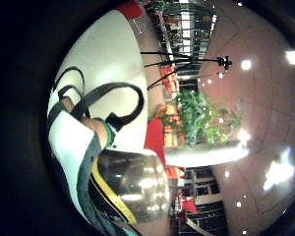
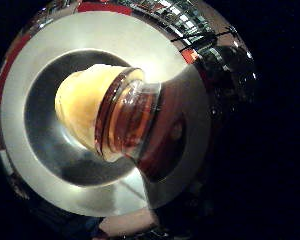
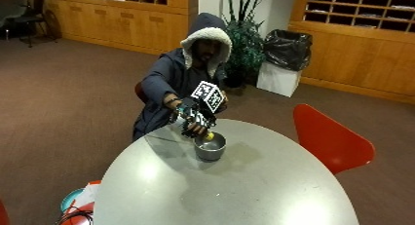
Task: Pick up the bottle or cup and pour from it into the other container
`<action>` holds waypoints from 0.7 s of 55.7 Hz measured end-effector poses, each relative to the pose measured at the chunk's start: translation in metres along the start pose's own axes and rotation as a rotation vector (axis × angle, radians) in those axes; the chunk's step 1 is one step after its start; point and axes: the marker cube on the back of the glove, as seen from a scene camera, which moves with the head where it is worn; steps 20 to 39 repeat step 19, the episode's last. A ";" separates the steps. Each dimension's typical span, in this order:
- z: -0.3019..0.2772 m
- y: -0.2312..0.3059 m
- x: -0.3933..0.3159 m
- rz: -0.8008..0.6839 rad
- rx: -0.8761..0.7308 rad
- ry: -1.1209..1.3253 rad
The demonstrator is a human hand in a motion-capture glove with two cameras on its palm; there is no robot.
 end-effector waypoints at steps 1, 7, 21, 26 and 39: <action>0.001 -0.001 0.002 0.000 0.000 -0.004; 0.001 0.000 0.007 0.011 0.002 -0.014; -0.002 0.006 0.010 0.037 0.015 -0.100; -0.002 0.006 0.010 0.037 0.015 -0.100; -0.002 0.006 0.010 0.037 0.015 -0.100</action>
